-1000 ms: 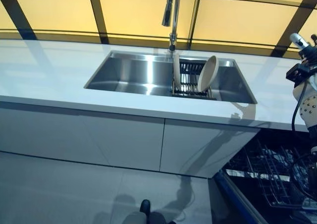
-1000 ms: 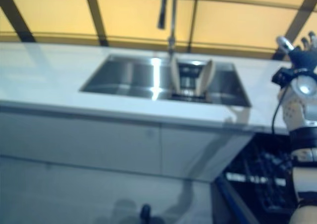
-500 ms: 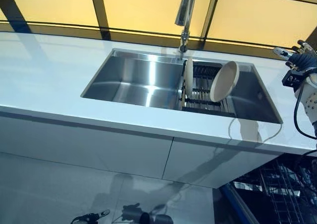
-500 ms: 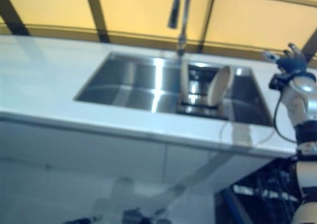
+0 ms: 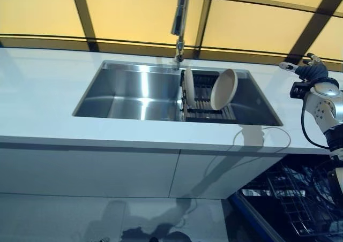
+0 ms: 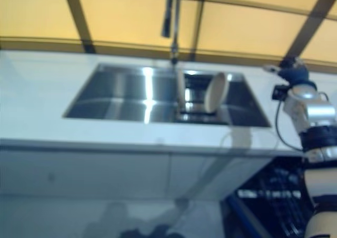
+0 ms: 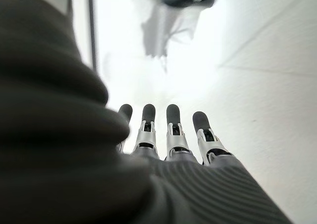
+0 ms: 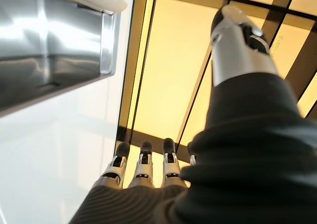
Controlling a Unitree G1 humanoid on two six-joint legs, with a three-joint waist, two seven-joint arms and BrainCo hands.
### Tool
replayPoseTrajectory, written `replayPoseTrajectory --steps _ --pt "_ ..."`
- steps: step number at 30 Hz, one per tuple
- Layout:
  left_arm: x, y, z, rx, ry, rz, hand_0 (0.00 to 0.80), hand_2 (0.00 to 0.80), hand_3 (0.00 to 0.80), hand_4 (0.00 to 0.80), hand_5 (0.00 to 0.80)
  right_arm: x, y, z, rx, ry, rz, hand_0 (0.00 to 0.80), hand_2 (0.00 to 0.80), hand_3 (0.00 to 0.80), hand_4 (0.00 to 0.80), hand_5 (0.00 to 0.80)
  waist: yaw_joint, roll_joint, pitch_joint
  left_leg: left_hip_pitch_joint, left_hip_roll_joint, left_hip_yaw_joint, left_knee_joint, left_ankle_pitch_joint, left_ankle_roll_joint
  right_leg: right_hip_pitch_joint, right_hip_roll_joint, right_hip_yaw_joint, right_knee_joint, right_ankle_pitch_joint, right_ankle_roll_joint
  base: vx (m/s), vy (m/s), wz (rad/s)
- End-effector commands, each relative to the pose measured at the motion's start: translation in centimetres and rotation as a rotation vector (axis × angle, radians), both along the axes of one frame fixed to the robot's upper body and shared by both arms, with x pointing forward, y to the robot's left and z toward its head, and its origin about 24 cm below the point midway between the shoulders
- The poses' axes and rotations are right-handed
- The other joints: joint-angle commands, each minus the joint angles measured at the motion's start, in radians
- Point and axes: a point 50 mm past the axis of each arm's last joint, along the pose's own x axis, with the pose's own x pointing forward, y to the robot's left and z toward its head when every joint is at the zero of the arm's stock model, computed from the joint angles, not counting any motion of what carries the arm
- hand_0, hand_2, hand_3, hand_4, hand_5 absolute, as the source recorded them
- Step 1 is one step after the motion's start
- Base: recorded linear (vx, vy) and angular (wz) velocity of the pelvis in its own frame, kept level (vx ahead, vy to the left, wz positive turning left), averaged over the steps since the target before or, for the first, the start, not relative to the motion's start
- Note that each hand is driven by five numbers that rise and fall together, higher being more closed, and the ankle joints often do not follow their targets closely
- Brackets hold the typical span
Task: Take plates into dishwasher
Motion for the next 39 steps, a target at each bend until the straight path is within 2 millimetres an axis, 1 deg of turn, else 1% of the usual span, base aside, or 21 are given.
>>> replayPoseTrajectory --steps 1,5,9,13,18,23,29,34,39 --pt "-1.4 -0.5 -0.7 -0.008 0.082 0.007 0.000 0.000 0.000 0.000 0.000 -0.9 -1.9 4.8 -0.045 -0.105 -0.065 0.000 0.000 0.000 0.000 0.000 0.024 0.007 -0.044 -0.018 0.008 -0.028 0.007 -0.053 -0.015 0.110 0.058 -0.002 -0.184 0.123 0.005 0.199 -0.081 0.02" --pt "-3.1 -1.0 -1.4 -0.026 0.124 -0.004 0.000 0.000 0.000 0.000 0.000 -0.6 -1.3 5.3 -0.051 -0.091 -0.054 0.000 0.000 0.000 0.000 0.000 0.026 0.012 -0.065 0.014 0.010 -0.027 -0.066 -0.031 -0.031 0.143 0.065 -0.026 -0.242 0.131 0.008 0.178 -0.049 0.07" --pt "-4.7 -1.2 -1.8 -0.035 0.152 -0.013 0.000 0.000 0.000 0.000 0.000 -0.5 -0.8 5.6 -0.055 -0.082 -0.043 0.000 0.000 0.000 0.000 0.000 0.032 0.011 -0.069 0.025 0.008 -0.036 -0.101 -0.022 -0.036 0.153 0.069 -0.032 -0.270 0.137 0.012 0.142 -0.031 0.04" --pt "-5.6 -1.2 -1.9 -0.039 0.175 -0.026 0.000 0.000 0.000 0.000 0.000 -0.1 0.4 6.3 -0.059 -0.094 -0.015 0.000 0.000 0.000 0.000 0.000 0.036 0.009 -0.059 0.017 0.010 -0.039 -0.104 -0.021 -0.038 0.146 0.069 -0.035 -0.276 0.139 0.014 0.086 -0.016 0.02" --pt "-5.8 -1.2 -1.9 -0.042 0.175 -0.034 0.000 0.000 0.000 0.000 0.000 0.0 2.0 7.1 -0.070 -0.123 0.007 0.000 0.000 0.000 0.000 0.000 0.038 0.013 -0.034 -0.003 0.012 -0.046 -0.104 -0.017 -0.041 0.131 0.068 -0.040 -0.277 0.143 0.017 0.035 -0.002 0.02" --pt "-5.3 -1.5 -2.0 -0.047 0.159 -0.048 0.000 0.000 0.000 0.000 0.000 0.2 3.6 7.7 -0.056 -0.169 0.040 0.000 0.000 0.000 0.000 0.000 0.042 0.017 -0.011 -0.027 0.016 -0.055 -0.104 -0.011 -0.045 0.115 0.067 -0.047 -0.278 0.142 0.014 0.005 0.000 0.07" --pt "-5.3 -1.8 -2.1 -0.052 0.160 -0.047 0.000 0.000 0.000 0.000 0.000 0.4 4.7 7.7 -0.084 -0.172 0.068 0.000 0.000 0.000 0.000 0.000 0.049 0.017 -0.002 -0.025 0.014 -0.068 -0.104 -0.010 -0.045 0.117 0.062 -0.058 -0.266 0.135 0.015 0.040 0.012 0.07" --pt "-5.6 -1.8 -2.1 -0.044 0.177 -0.048 0.000 0.000 0.000 0.000 0.000 0.7 5.3 7.5 -0.093 -0.163 0.075 0.000 0.000 0.000 0.000 0.000 0.057 0.018 0.003 -0.021 0.014 -0.075 -0.104 -0.009 -0.044 0.123 0.058 -0.064 -0.258 0.130 0.014 0.077 0.016 0.04" --pt "-5.5 -1.8 -2.1 -0.050 0.178 -0.051 0.000 0.000 0.000 0.000 0.000 0.7 6.0 7.8 -0.110 -0.184 0.081 0.000 0.000 0.000 0.000 0.000 0.064 0.023 0.024 -0.038 0.013 -0.082 -0.104 -0.007 -0.044 0.111 0.059 -0.068 -0.261 0.133 0.015 0.040 0.007 0.06"
